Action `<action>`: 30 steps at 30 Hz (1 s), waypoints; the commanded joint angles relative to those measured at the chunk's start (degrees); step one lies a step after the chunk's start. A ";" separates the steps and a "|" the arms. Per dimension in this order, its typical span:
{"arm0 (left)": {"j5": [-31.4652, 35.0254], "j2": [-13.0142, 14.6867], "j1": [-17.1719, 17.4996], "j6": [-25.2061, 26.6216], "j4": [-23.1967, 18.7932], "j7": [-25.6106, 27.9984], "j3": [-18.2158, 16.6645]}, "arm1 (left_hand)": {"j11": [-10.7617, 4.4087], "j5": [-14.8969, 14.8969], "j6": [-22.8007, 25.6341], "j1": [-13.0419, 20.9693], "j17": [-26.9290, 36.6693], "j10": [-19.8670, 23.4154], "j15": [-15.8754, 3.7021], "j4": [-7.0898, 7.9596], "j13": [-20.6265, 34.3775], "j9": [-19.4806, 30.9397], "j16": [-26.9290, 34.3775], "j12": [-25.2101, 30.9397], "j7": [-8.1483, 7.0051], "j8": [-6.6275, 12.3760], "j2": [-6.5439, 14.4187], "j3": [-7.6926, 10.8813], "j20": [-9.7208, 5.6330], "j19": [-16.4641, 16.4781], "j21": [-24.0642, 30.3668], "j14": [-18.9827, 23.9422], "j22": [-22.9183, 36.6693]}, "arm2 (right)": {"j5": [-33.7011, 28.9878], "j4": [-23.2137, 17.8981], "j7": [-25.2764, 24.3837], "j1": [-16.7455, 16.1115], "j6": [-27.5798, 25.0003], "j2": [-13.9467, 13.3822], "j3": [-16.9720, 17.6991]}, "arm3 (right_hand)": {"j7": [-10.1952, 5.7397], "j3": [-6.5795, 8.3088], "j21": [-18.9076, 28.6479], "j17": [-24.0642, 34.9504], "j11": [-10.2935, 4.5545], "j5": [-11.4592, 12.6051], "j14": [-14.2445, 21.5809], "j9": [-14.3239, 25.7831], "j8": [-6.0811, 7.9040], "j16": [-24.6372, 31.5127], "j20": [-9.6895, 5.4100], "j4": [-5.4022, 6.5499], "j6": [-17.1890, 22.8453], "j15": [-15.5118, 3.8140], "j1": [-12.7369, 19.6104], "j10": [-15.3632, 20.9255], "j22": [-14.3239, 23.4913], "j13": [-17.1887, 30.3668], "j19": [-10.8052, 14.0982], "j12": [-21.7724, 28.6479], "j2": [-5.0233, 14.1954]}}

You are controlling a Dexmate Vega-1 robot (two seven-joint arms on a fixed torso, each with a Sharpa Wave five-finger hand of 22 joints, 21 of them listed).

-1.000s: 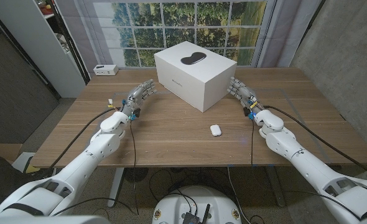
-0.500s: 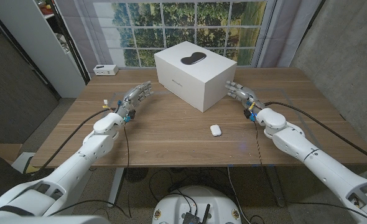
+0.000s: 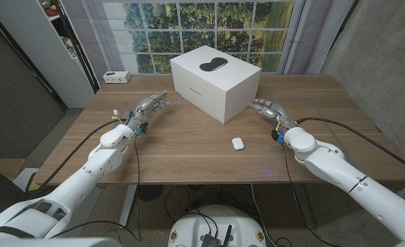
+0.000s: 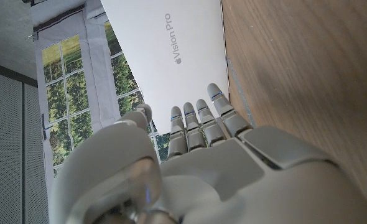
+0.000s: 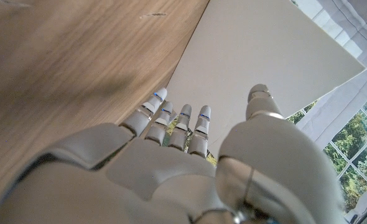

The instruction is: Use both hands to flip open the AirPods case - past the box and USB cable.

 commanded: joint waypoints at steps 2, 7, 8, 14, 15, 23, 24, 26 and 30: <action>0.34 0.02 -1.77 -0.74 2.46 -3.23 0.96 | -0.21 0.32 0.64 -0.19 0.27 0.56 -0.08 -0.39 0.31 0.32 -0.01 0.20 -0.07 0.22 -0.21 0.16 -0.04 -0.23 -0.32 -0.06 0.23 | -5.51 -11.71 -8.00 -5.06 -16.72 -3.40 -1.56 | -0.38 0.12 -0.06 0.26 -0.28 0.62 -0.38 0.42 0.56 0.05 0.24 -0.60 0.28 -6.45 0.83 -0.79 0.23 0.85 -0.37 0.15 -0.80; 0.51 -0.63 -2.95 -0.96 3.95 -4.42 1.50 | -0.29 0.33 0.78 -0.22 0.27 0.57 -0.10 -0.55 0.41 0.35 0.00 0.19 -0.13 0.24 -0.24 0.22 0.02 -0.23 -0.42 -0.04 0.24 | -7.16 -14.84 -8.23 -5.20 -21.74 -4.81 -2.48 | -0.63 0.64 -0.29 0.33 -1.01 1.02 -1.54 0.74 0.70 -0.36 0.14 -1.34 0.09 -6.77 2.32 -2.44 0.21 1.64 -1.26 0.09 -1.19; 0.60 -0.77 -3.24 -1.01 4.27 -4.64 1.63 | -0.30 0.33 0.78 -0.23 0.27 0.56 -0.08 -0.57 0.42 0.35 0.00 0.19 -0.08 0.23 -0.25 0.23 0.05 -0.23 -0.43 -0.05 0.24 | -7.58 -15.41 -8.19 -5.15 -22.69 -5.13 -2.79 | -0.63 0.67 -0.32 0.32 -1.05 1.05 -1.63 0.76 0.71 -0.40 0.11 -1.41 0.09 -6.84 2.47 -2.59 0.20 1.70 -1.38 0.08 -1.27; 0.96 -1.48 -4.85 -1.13 5.94 -5.82 2.25 | -0.09 0.35 0.86 -0.27 0.27 0.56 -0.06 -0.77 0.54 0.39 -0.02 0.17 -0.06 0.21 -0.29 0.32 0.06 -0.25 -0.56 -0.11 0.25 | -11.82 -19.42 -8.59 -3.40 -32.69 -6.77 -6.52 | -0.83 0.93 -0.74 0.27 -1.44 1.61 -4.03 1.14 0.98 -1.09 -0.69 -1.78 0.18 -7.47 4.06 -4.31 0.13 2.70 -3.33 0.20 -2.44; 1.07 -1.52 -5.01 -1.20 6.06 -5.91 2.32 | -0.15 0.35 0.91 -0.28 0.27 0.58 -0.03 -0.81 0.56 0.39 -0.01 0.17 -0.04 0.22 -0.30 0.33 0.07 -0.26 -0.58 -0.11 0.25 | -12.81 -20.14 -8.60 -2.73 -35.03 -6.92 -7.59 | -0.83 0.93 -0.80 0.28 -1.45 1.72 -4.94 1.24 1.02 -1.31 -0.68 -1.72 0.17 -7.32 4.23 -5.07 0.11 2.94 -3.84 0.10 -2.70; 1.42 -2.00 -6.52 -1.09 7.78 -7.10 2.87 | -0.28 0.37 1.01 -0.37 0.28 0.63 -0.13 -1.08 0.73 0.44 -0.01 0.16 -0.06 0.18 -0.33 0.45 0.04 -0.31 -0.78 -0.12 0.26 | -17.20 -22.40 -9.33 0.21 -45.60 -5.31 -13.23 | 0.12 0.17 -0.99 0.27 -0.38 2.28 -9.87 1.99 1.43 -1.63 -1.13 -0.97 0.38 -6.04 3.67 -9.98 0.00 4.16 -7.47 -0.61 -4.89; 1.48 -2.03 -6.60 -1.18 7.84 -7.18 2.90 | -0.04 0.37 1.02 -0.40 0.29 0.58 -0.12 -1.11 0.76 0.45 -0.01 0.13 -0.03 0.17 -0.33 0.46 0.05 -0.34 -0.82 -0.14 0.26 | -17.30 -22.41 -9.38 0.35 -46.30 -4.93 -13.53 | 0.39 0.06 -1.15 0.25 -0.25 2.39 -10.30 2.10 1.58 -1.55 -0.92 -0.93 0.59 -5.95 3.60 -10.46 -0.02 4.24 -8.41 -0.68 -5.21; 1.88 -1.84 -6.57 -1.26 7.54 -6.90 3.01 | -0.14 0.37 1.05 -0.43 0.29 0.58 -0.10 -1.16 0.80 0.46 0.00 0.13 -0.02 0.16 -0.33 0.48 0.07 -0.31 -0.85 -0.14 0.27 | -17.37 -22.50 -8.86 0.57 -46.52 -5.08 -14.18 | 0.56 -0.05 -1.16 0.21 -0.10 2.49 -10.97 2.21 1.64 -1.57 -0.90 -0.87 0.57 -5.80 3.52 -11.32 -0.03 4.31 -9.05 -0.91 -5.53; 1.85 -1.59 -6.13 -1.19 6.99 -6.33 2.80 | -0.20 0.38 1.17 -0.48 0.30 0.64 -0.11 -1.26 0.87 0.48 0.00 0.14 0.04 0.18 -0.33 0.54 0.14 -0.29 -0.92 -0.13 0.27 | -16.39 -23.64 -4.73 1.83 -46.59 -7.96 -15.43 | -1.30 0.08 -1.05 0.06 -0.24 3.09 -13.27 2.60 0.59 -1.40 -1.14 -0.86 -2.86 -5.76 4.09 -14.59 -0.06 4.35 -11.24 -1.74 -5.98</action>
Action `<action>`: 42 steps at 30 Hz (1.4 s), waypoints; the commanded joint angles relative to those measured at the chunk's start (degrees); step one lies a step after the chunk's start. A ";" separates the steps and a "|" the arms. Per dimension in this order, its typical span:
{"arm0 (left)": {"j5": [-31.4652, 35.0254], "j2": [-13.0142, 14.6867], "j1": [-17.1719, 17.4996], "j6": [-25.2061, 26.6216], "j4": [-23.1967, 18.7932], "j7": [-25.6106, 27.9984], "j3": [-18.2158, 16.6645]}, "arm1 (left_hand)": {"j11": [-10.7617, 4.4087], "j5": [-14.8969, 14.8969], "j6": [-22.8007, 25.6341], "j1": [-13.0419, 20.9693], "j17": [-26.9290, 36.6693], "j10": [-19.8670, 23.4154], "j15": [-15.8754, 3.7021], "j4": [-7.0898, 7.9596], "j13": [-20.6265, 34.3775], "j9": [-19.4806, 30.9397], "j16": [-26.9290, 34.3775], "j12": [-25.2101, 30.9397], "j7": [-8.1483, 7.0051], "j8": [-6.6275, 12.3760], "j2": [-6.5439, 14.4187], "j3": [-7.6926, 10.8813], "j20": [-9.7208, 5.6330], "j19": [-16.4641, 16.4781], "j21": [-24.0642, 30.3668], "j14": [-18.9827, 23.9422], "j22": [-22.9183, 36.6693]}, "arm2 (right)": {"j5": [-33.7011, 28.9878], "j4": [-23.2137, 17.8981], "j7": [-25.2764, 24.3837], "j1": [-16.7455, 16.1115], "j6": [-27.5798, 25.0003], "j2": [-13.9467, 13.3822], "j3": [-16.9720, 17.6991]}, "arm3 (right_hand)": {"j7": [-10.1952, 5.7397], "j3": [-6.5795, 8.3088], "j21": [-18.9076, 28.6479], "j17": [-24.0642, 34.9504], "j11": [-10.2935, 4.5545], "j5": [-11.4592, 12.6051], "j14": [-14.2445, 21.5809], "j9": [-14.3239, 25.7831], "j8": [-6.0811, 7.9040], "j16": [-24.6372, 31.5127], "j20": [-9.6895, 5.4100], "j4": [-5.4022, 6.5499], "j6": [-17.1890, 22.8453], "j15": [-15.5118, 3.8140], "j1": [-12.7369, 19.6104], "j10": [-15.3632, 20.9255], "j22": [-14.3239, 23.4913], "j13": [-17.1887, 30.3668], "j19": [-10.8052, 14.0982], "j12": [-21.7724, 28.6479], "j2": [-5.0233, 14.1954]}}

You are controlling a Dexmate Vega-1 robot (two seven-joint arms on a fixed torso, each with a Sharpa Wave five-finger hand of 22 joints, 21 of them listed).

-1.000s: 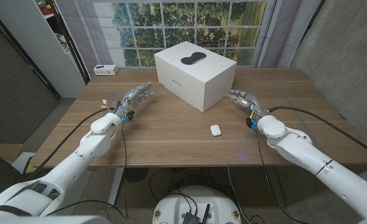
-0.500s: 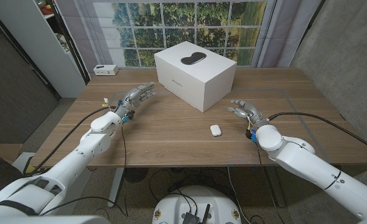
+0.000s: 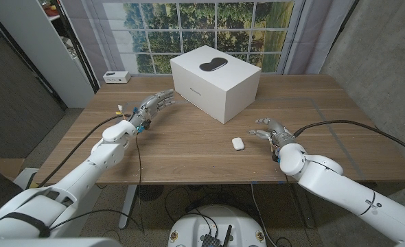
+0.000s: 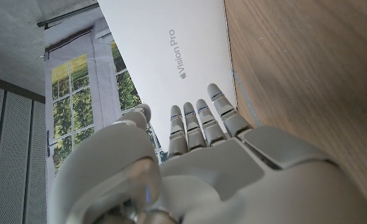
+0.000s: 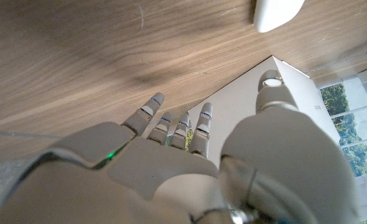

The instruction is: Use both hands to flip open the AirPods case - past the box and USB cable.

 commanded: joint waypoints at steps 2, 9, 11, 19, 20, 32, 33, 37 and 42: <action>0.47 0.06 -0.73 -0.07 0.71 -0.33 0.37 | 0.08 0.38 0.64 -0.30 0.31 0.37 -0.12 -0.28 0.38 0.26 0.00 0.15 0.09 0.19 -0.10 0.01 0.20 -0.31 -0.09 -0.15 0.28 | -1.98 -4.37 6.31 3.87 -8.93 -4.29 -5.71 | -3.52 0.53 0.04 -0.14 -0.94 1.19 -3.48 0.54 -1.56 0.27 -0.27 -0.13 -5.38 -6.54 1.60 -4.01 0.08 0.12 -3.43 -0.77 -0.43; 0.22 -0.09 -0.97 -0.17 1.52 -1.38 0.48 | -0.03 0.38 0.75 -0.41 0.32 0.42 -0.11 -0.43 0.49 0.28 0.01 0.14 0.07 0.18 -0.10 0.08 0.13 -0.33 -0.23 -0.15 0.29 | -0.85 -6.56 15.83 9.61 -10.42 -9.90 -9.00 | -5.07 3.10 0.44 -0.34 -2.37 1.95 -7.93 -0.14 -3.44 0.44 0.88 -0.68 -13.10 -5.48 6.56 -8.48 0.07 0.13 -6.45 -0.71 1.53; 0.24 -0.09 -1.01 -0.18 1.63 -1.48 0.51 | 0.05 0.38 0.86 -0.46 0.32 0.40 -0.06 -0.50 0.55 0.30 0.00 0.12 0.05 0.20 -0.10 0.11 0.17 -0.30 -0.28 -0.18 0.30 | -1.46 -6.48 18.18 11.78 -10.70 -10.67 -10.78 | -5.12 4.16 0.55 -0.40 -2.54 1.84 -8.58 -0.34 -3.50 0.55 0.98 -0.81 -14.97 -5.31 8.41 -9.32 0.08 0.18 -6.62 -0.56 2.79; 0.04 0.15 -0.59 -0.27 1.48 -1.45 0.24 | 0.24 0.37 1.05 -0.62 0.34 0.57 -0.05 -0.63 0.67 0.32 0.03 0.16 0.13 0.20 -0.08 0.18 0.17 -0.26 -0.41 -0.15 0.30 | -5.13 -5.48 26.83 19.85 -10.21 -11.43 -17.39 | -5.19 7.28 0.40 -0.71 -3.09 0.64 -10.08 -0.58 -2.62 0.57 1.42 -1.33 -15.58 -5.11 13.76 -11.01 0.06 0.23 -8.13 -0.14 6.35; -0.01 0.18 -0.54 -0.27 1.49 -1.49 0.21 | 0.34 0.37 1.05 -0.65 0.34 0.55 -0.05 -0.64 0.69 0.33 0.03 0.15 0.10 0.20 -0.07 0.19 0.19 -0.29 -0.44 -0.16 0.31 | -5.71 -5.42 28.04 20.84 -10.13 -11.51 -18.24 | -5.20 7.55 0.41 -0.75 -3.14 0.46 -10.21 -0.60 -2.56 0.56 1.37 -1.37 -15.54 -5.18 14.24 -11.17 0.06 0.22 -8.25 -0.12 6.65; -0.18 0.42 0.42 -0.13 0.56 -0.72 -0.04 | 0.20 0.36 1.66 -0.96 0.37 0.66 -0.05 -0.83 0.91 0.38 0.10 0.13 0.23 0.31 0.04 0.34 0.24 -0.24 -0.68 -0.03 0.33 | -12.71 -5.14 40.48 27.25 -6.64 -12.64 -23.17 | -5.15 8.78 0.41 -1.12 -3.41 -1.06 -10.77 -0.61 -1.72 0.62 1.59 -1.45 -14.06 -5.21 16.88 -11.61 0.04 0.15 -9.22 0.22 7.60; -0.27 0.44 0.76 -0.13 0.24 -0.37 -0.16 | -0.16 0.36 1.73 -1.02 0.37 0.68 -0.05 -0.89 0.96 0.39 0.10 0.13 0.17 0.31 0.06 0.39 0.25 -0.22 -0.73 -0.04 0.33 | -13.04 -4.84 41.75 27.86 -6.74 -12.19 -23.55 | -5.15 8.81 0.43 -1.15 -3.36 -1.16 -10.76 -0.61 -1.64 0.63 1.62 -1.44 -13.88 -5.20 16.98 -11.61 0.03 0.15 -9.23 0.24 7.58; -0.42 0.52 1.28 0.20 -0.20 -0.01 -0.20 | 0.13 0.35 2.05 -1.19 0.38 0.70 -0.03 -1.00 1.08 0.42 0.09 0.10 0.32 0.36 0.11 0.48 0.27 -0.16 -0.86 -0.08 0.34 | -13.96 -3.87 44.30 28.33 -5.61 -11.45 -23.88 | -5.16 8.88 0.51 -1.22 -3.39 -1.47 -10.63 -0.59 -1.42 0.72 1.69 -1.39 -13.31 -5.21 17.26 -11.38 0.03 0.13 -9.14 0.41 7.54; -0.59 0.57 1.73 0.20 -0.45 0.24 -0.34 | 0.21 0.35 2.22 -1.28 0.39 0.68 -0.02 -1.07 1.15 0.43 0.10 0.07 0.35 0.39 0.15 0.55 0.30 -0.14 -0.94 -0.04 0.35 | -15.25 -1.85 46.39 28.61 -4.03 -10.14 -24.20 | -5.16 8.97 0.60 -1.32 -3.49 -1.89 -10.41 -0.55 -1.08 0.83 1.68 -1.31 -12.42 -5.31 17.66 -11.24 0.03 0.09 -9.07 0.57 7.49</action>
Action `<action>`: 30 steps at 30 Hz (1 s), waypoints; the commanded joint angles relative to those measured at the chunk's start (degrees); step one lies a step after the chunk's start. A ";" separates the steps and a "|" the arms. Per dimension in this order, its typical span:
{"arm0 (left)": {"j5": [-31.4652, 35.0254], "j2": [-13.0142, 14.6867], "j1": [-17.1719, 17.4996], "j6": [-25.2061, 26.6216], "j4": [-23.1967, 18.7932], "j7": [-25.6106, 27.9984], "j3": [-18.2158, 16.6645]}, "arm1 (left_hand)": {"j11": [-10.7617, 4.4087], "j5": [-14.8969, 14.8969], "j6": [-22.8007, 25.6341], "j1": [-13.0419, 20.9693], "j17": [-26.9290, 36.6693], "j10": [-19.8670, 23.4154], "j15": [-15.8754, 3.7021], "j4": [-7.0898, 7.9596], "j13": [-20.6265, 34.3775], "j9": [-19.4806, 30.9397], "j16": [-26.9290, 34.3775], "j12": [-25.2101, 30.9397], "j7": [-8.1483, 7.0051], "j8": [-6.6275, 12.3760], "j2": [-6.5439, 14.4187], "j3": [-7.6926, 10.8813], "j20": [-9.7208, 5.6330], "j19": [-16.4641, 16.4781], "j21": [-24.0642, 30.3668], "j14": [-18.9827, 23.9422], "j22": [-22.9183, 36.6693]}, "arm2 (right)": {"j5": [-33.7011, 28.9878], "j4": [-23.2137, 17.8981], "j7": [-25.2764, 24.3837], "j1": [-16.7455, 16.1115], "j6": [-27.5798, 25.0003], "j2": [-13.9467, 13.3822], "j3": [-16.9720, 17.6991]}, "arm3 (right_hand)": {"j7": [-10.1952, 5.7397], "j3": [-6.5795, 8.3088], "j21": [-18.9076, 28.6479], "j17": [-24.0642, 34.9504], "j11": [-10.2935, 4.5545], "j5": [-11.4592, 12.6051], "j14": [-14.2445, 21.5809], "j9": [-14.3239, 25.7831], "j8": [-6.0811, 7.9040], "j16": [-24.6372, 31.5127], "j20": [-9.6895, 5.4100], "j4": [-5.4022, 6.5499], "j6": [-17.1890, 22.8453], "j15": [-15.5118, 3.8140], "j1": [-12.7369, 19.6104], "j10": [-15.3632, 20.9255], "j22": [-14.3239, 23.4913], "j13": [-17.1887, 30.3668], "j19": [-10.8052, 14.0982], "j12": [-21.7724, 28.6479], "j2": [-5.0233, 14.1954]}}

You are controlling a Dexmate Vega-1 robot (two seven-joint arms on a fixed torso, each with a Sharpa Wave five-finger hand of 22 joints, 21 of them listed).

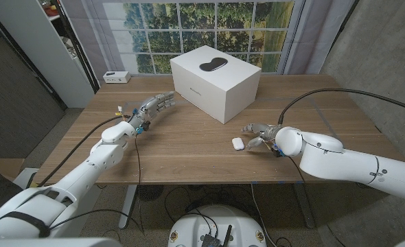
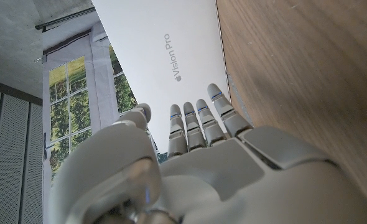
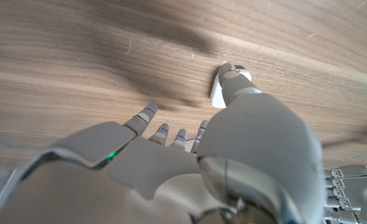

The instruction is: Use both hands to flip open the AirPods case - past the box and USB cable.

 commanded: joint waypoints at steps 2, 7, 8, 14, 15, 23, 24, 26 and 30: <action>-0.40 0.30 1.29 0.53 -1.08 0.91 -0.38 | 0.15 0.35 0.87 -0.64 0.10 0.76 -0.04 -0.49 0.18 0.17 0.09 0.10 0.07 0.42 -0.02 0.30 0.29 -0.14 -0.12 -0.07 0.07 | -4.47 3.73 8.89 2.90 3.51 2.36 -2.15 | -0.06 0.40 0.34 -0.01 -0.47 -0.60 -1.30 0.15 0.57 0.64 0.04 0.14 1.08 -5.09 0.86 -0.04 0.02 0.10 -0.12 0.52 0.05; -0.56 0.40 1.49 0.38 -1.09 0.78 -0.51 | 0.07 0.35 1.07 -0.73 0.09 0.74 -0.02 -0.58 0.26 0.20 0.10 0.07 0.11 0.44 0.01 0.39 0.30 -0.13 -0.22 -0.04 0.08 | -5.98 5.44 10.46 3.27 4.76 3.57 -2.31 | -0.06 0.41 0.42 -0.06 -0.45 -0.84 -1.13 0.16 0.75 0.71 -0.06 0.21 1.67 -5.16 1.05 0.23 0.02 0.08 0.05 0.69 -0.03; -0.55 0.41 1.56 0.30 -1.10 0.81 -0.54 | 0.06 0.35 1.07 -0.74 0.09 0.74 -0.03 -0.59 0.26 0.20 0.10 0.06 0.14 0.44 0.01 0.40 0.30 -0.12 -0.23 -0.04 0.08 | -6.36 5.68 10.78 3.37 4.85 3.77 -2.41 | -0.06 0.41 0.44 -0.07 -0.45 -0.87 -1.09 0.16 0.78 0.73 -0.11 0.23 1.74 -5.18 1.06 0.27 0.02 0.07 0.08 0.72 -0.03; -0.89 0.55 2.28 0.22 -1.61 1.01 -0.81 | 0.13 0.35 1.24 -0.84 0.09 0.78 -0.07 -0.69 0.35 0.22 0.10 0.05 0.24 0.45 0.05 0.49 0.31 -0.09 -0.32 -0.03 0.08 | -7.94 6.90 12.69 3.83 4.67 4.63 -2.48 | -0.04 0.46 0.56 -0.11 -0.58 -1.21 -0.69 0.11 1.05 0.92 -0.31 0.48 2.78 -5.26 1.27 0.63 0.02 0.03 0.38 0.94 0.17; -0.84 0.61 2.37 0.20 -1.70 1.10 -0.81 | 0.12 0.35 1.27 -0.85 0.09 0.79 -0.06 -0.70 0.36 0.23 0.11 0.05 0.22 0.46 0.06 0.50 0.31 -0.08 -0.33 -0.01 0.08 | -8.12 7.04 12.98 3.91 4.53 4.78 -2.47 | -0.02 0.47 0.56 -0.10 -0.59 -1.25 -0.66 0.11 1.11 0.93 -0.36 0.55 3.01 -5.28 1.26 0.66 0.03 0.02 0.40 0.96 0.26; -0.94 0.63 2.24 0.36 -1.43 0.95 -0.84 | 0.13 0.35 1.38 -0.95 0.09 0.90 -0.06 -0.84 0.46 0.26 0.11 0.06 0.21 0.43 0.10 0.63 0.30 -0.06 -0.46 0.02 0.09 | -9.45 8.03 15.34 5.01 2.98 6.29 -3.21 | 0.05 0.49 0.57 -0.17 -0.84 -1.67 -0.40 0.13 2.25 1.03 -0.47 0.89 6.73 -5.38 1.36 1.59 0.02 -0.08 0.56 1.42 0.68; -0.96 0.61 2.16 0.42 -1.34 0.89 -0.83 | 0.18 0.35 1.39 -0.97 0.09 0.90 -0.06 -0.86 0.47 0.26 0.11 0.06 0.20 0.43 0.11 0.65 0.31 -0.05 -0.48 0.01 0.09 | -9.30 8.09 15.49 5.00 2.98 6.37 -3.10 | 0.08 0.48 0.56 -0.19 -0.85 -1.73 -0.38 0.19 2.60 1.03 -0.53 0.93 7.77 -5.37 1.37 1.79 0.02 -0.11 0.58 1.51 0.72; -0.95 0.63 2.02 0.64 -1.24 0.79 -0.76 | 0.07 0.35 1.46 -1.00 0.09 0.93 -0.06 -0.89 0.49 0.27 0.11 0.06 0.21 0.44 0.11 0.67 0.29 -0.06 -0.51 0.03 0.09 | -9.18 8.20 15.54 4.95 2.71 6.60 -3.00 | 0.06 0.44 0.58 -0.22 -0.96 -1.80 -0.25 0.23 3.00 1.06 -0.50 0.96 9.10 -5.43 1.39 2.17 0.02 -0.14 0.68 1.67 0.72; -0.95 0.52 1.79 0.83 -0.90 0.63 -0.65 | 0.17 0.34 1.56 -1.10 0.09 0.97 -0.05 -0.96 0.56 0.29 0.09 0.05 0.27 0.43 0.12 0.74 0.34 -0.08 -0.62 -0.01 0.10 | -8.68 8.57 15.63 4.88 2.48 6.96 -2.84 | 0.10 0.33 0.62 -0.25 -0.88 -1.86 0.14 0.24 3.80 1.17 -0.49 1.01 11.89 -5.65 1.33 3.07 0.02 -0.21 0.91 2.02 0.64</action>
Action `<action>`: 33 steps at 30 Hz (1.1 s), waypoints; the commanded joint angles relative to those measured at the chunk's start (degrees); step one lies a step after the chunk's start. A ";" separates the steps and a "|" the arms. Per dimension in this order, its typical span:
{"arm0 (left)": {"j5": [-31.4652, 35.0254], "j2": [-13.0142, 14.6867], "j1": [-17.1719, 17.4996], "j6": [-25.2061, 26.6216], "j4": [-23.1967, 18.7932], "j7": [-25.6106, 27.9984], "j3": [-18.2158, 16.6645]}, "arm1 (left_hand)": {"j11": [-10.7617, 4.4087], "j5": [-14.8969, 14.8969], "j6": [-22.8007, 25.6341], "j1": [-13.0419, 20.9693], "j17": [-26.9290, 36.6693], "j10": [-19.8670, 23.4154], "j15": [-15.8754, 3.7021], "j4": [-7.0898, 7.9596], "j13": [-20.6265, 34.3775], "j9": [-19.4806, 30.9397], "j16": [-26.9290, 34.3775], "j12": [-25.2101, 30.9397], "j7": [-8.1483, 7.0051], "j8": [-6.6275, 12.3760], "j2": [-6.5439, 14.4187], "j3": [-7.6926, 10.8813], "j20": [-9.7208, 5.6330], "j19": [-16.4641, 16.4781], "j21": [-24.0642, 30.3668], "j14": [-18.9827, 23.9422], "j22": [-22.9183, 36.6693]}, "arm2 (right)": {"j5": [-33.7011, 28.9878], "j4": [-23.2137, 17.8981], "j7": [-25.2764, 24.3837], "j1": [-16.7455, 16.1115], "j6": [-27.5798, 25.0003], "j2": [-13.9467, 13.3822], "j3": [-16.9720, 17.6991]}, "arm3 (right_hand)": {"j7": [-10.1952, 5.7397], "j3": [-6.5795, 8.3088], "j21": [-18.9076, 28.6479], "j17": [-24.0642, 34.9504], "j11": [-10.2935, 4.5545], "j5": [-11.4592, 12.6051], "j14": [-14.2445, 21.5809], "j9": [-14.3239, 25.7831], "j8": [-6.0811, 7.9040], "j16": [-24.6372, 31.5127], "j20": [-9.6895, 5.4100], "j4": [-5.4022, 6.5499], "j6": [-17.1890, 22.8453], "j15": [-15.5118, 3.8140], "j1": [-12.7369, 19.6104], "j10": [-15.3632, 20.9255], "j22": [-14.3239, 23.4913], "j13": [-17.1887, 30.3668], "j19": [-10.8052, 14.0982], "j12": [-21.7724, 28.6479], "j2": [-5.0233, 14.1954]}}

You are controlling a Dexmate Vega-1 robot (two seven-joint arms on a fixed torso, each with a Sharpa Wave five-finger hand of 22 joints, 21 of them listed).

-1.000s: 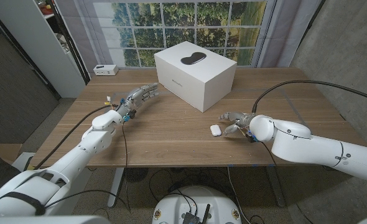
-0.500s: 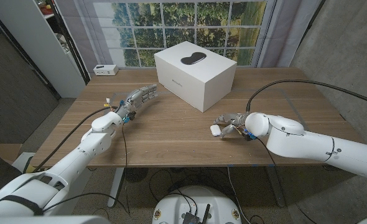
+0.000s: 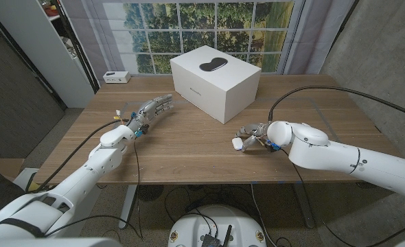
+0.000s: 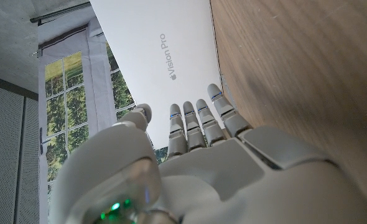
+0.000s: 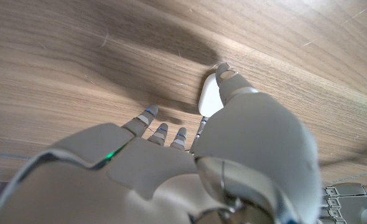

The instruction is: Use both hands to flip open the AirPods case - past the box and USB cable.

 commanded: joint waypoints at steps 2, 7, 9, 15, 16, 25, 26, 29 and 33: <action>-0.18 -0.13 -0.45 0.63 0.75 -0.46 0.11 | 0.16 0.34 0.57 -0.38 0.10 0.41 -0.04 -0.44 0.29 0.31 0.09 0.03 -0.16 0.43 -0.02 0.20 0.34 -0.05 -0.20 0.00 0.11 | 0.16 1.58 2.00 0.36 -1.13 1.70 0.10 | 0.02 0.14 0.26 -0.02 -0.26 -0.03 0.42 0.09 1.27 0.36 -0.06 0.39 4.22 -5.77 0.45 1.64 0.16 -0.11 0.59 0.82 0.14; -0.12 -0.44 -1.05 0.58 1.57 -0.98 0.29 | 0.21 0.34 0.57 -0.48 0.10 0.38 -0.04 -0.51 0.35 0.33 0.10 -0.01 -0.19 0.39 -0.01 0.26 0.33 -0.04 -0.28 0.03 0.11 | 1.83 1.96 -0.03 -1.21 -0.86 1.94 1.75 | -0.04 -0.32 0.45 0.01 -0.71 0.12 2.06 0.11 2.83 0.86 -0.79 0.80 10.26 -6.30 -0.18 4.59 0.16 -0.20 1.79 1.79 0.33; -0.10 -0.47 -1.41 0.68 1.82 -1.56 0.46 | 0.20 0.33 0.58 -0.51 0.10 0.43 -0.06 -0.53 0.38 0.33 0.12 0.00 -0.19 0.38 -0.01 0.29 0.35 -0.05 -0.32 0.07 0.11 | 2.90 1.64 -2.32 -2.96 0.14 1.72 3.44 | -0.06 -0.52 0.57 0.00 -0.54 0.18 3.15 0.24 3.45 1.16 -1.07 0.82 12.53 -6.76 -0.33 6.03 0.16 -0.21 2.59 2.24 0.38; 0.20 0.04 -2.09 1.03 1.45 -2.61 0.74 | 0.26 0.38 0.62 -0.32 -0.01 0.24 -0.09 -1.14 0.47 0.35 -0.04 -0.12 -0.20 0.32 -0.41 0.39 0.44 -0.14 -0.52 -0.14 0.11 | 3.46 0.11 -5.01 -4.64 2.37 0.36 5.43 | -0.11 -0.92 0.70 0.01 -0.55 0.26 5.16 0.60 4.31 1.67 -1.54 0.88 15.65 -7.25 -0.63 8.44 0.15 -0.23 3.96 2.94 0.45; 0.52 0.40 -2.05 1.29 0.79 -2.33 0.84 | 0.21 0.41 0.68 -0.06 -0.10 0.10 0.00 -1.65 0.51 0.35 -0.16 -0.21 -0.23 0.31 -0.76 0.43 0.58 -0.29 -0.66 -0.36 0.10 | 3.41 -0.17 -5.30 -4.78 2.65 0.12 5.74 | -0.11 -0.93 0.72 0.01 -0.61 0.26 5.20 0.60 4.32 1.68 -1.59 0.88 15.73 -7.25 -0.64 8.59 0.15 -0.23 4.05 2.99 0.45; 1.47 5.58 -0.79 7.18 -8.11 -2.28 1.48 | 0.55 -0.01 4.09 0.07 -0.11 -2.63 1.58 -6.16 1.14 0.98 -0.80 -1.51 -0.35 1.34 -5.49 -1.71 1.09 -4.37 -3.73 -5.50 0.14 | -0.15 -3.16 -5.33 -3.35 3.70 -1.18 6.46 | -0.12 -1.27 0.85 0.01 -0.25 0.31 6.63 0.55 4.29 2.00 -1.93 0.84 16.72 -7.63 -0.79 9.58 0.14 -0.25 5.23 3.19 0.28; 1.40 6.21 -0.43 7.92 -9.32 -2.03 1.40 | 0.48 -0.04 4.60 0.11 -0.12 -2.71 1.65 -6.39 1.17 1.07 -0.75 -1.53 -0.35 1.54 -5.69 -1.84 1.18 -4.47 -3.85 -5.59 0.15 | -0.83 -3.33 -5.28 -3.06 3.87 -1.13 6.40 | -0.12 -1.29 0.85 0.02 -0.19 0.31 6.75 0.54 4.27 2.02 -1.95 0.84 16.75 -7.66 -0.82 9.61 0.13 -0.25 5.30 3.19 0.27; 0.15 7.82 -0.34 10.39 -11.40 -3.86 1.29 | 0.46 -0.06 6.73 0.05 0.18 -0.31 1.97 -8.26 1.58 2.15 1.30 -0.53 -0.05 2.29 -6.85 -3.33 2.74 4.52 -0.94 -0.56 0.70 | -2.03 -3.53 -4.91 -2.43 5.01 -0.96 6.80 | -0.12 -1.39 0.87 0.02 0.21 0.31 6.88 0.52 4.21 2.01 -1.90 0.85 16.83 -7.65 -0.90 9.98 0.13 -0.25 5.55 3.30 0.20; 0.44 10.75 0.53 13.96 -16.46 -2.83 1.22 | 0.43 0.01 8.36 0.71 0.10 1.71 1.10 -9.50 1.80 2.66 1.74 0.21 0.64 2.89 -7.77 -3.97 2.13 7.14 0.00 1.95 0.95 | -4.86 -3.75 -3.50 -0.87 5.70 -0.23 6.24 | -0.09 -1.68 0.83 0.03 0.44 0.29 7.17 0.48 4.01 2.00 -1.73 0.88 16.80 -7.45 -1.20 10.60 0.12 -0.24 5.85 3.47 -0.19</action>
